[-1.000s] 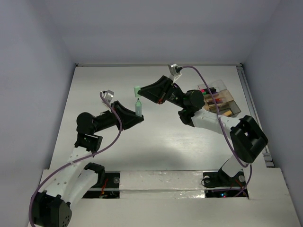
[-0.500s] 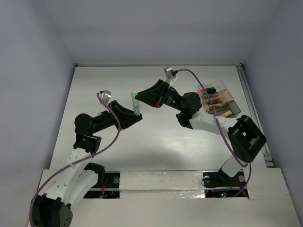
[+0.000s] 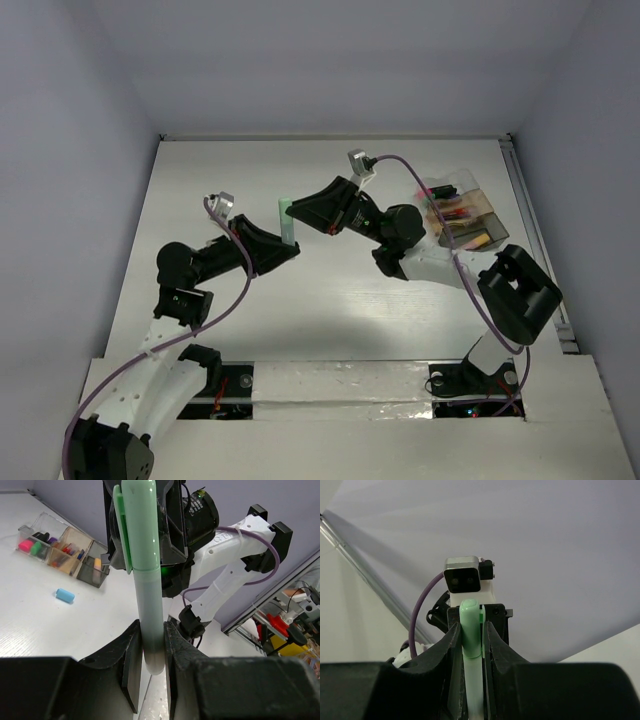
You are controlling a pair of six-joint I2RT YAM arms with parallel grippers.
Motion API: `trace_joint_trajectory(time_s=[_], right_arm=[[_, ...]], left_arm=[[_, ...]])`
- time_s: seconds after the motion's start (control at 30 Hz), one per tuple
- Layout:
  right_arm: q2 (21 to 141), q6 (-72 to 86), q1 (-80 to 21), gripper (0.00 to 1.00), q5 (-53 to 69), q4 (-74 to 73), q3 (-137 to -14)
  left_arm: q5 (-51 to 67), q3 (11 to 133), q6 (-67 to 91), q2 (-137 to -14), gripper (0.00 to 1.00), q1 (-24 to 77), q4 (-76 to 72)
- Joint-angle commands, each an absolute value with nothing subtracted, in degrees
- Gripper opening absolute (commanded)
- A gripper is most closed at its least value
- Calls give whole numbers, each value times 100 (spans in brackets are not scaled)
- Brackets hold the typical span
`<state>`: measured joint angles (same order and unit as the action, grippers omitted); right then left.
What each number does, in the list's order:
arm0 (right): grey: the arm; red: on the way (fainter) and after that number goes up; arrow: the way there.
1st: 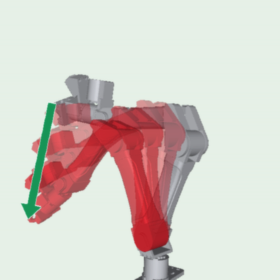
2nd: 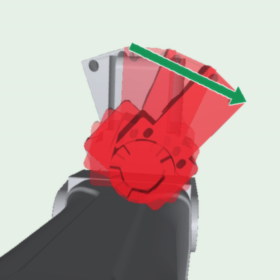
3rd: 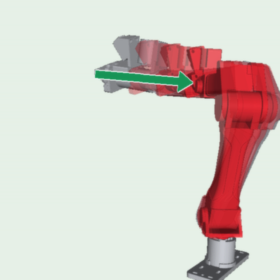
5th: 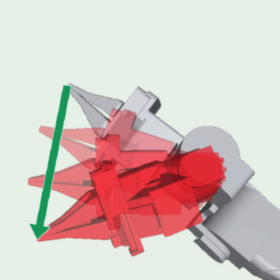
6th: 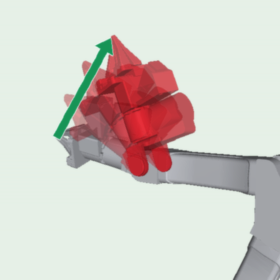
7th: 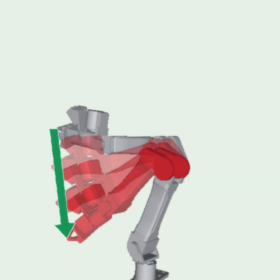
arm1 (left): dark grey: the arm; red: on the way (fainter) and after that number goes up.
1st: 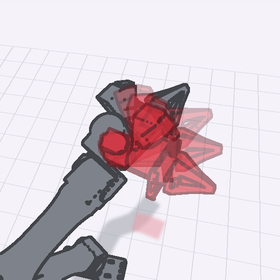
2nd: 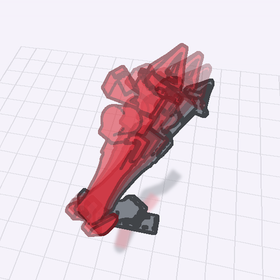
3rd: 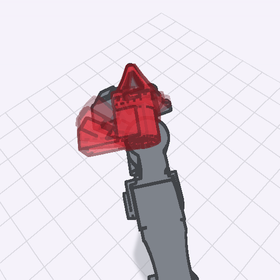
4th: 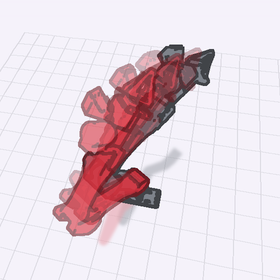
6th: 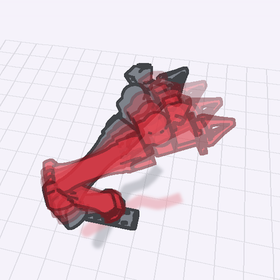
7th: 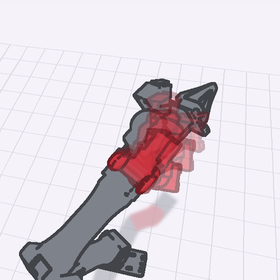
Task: Sort the stationery into containers
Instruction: Close the pen cap on the pen.
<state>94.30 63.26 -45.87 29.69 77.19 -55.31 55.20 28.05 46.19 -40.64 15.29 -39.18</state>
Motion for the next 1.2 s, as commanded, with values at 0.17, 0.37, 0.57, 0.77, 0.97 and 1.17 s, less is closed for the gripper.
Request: trace_joint_trajectory(time_s=[0.17, 0.37, 0.57, 0.77, 0.97, 1.17], right_arm=[[9369, 6021, -4781, 0, 3453, 8728, -5054], [9062, 5661, -4781, 0, 3726, 7797, -4738], [8772, 5107, -4896, 0, 3902, 6585, -4316], [8762, 4658, -5316, 0, 3876, 5608, -4245], [9114, 4825, -5581, 0, 3815, 5844, -4096], [9053, 4913, -5581, 0, 3587, 6029, -3666]], left_arm=[[5010, 3058, 4816, -3832, 0, 1477, -5045], [5098, 3427, 4659, -3858, 0, 1477, -4580], [5177, 3770, 4720, -4034, 0, 1477, -4508], [5256, 3849, 5088, -4385, 0, 1477, -5114], [5282, 4007, 5098, -4491, 0, 1477, -5133], [5238, 4166, 4931, -4421, 0, 1477, -4931]])
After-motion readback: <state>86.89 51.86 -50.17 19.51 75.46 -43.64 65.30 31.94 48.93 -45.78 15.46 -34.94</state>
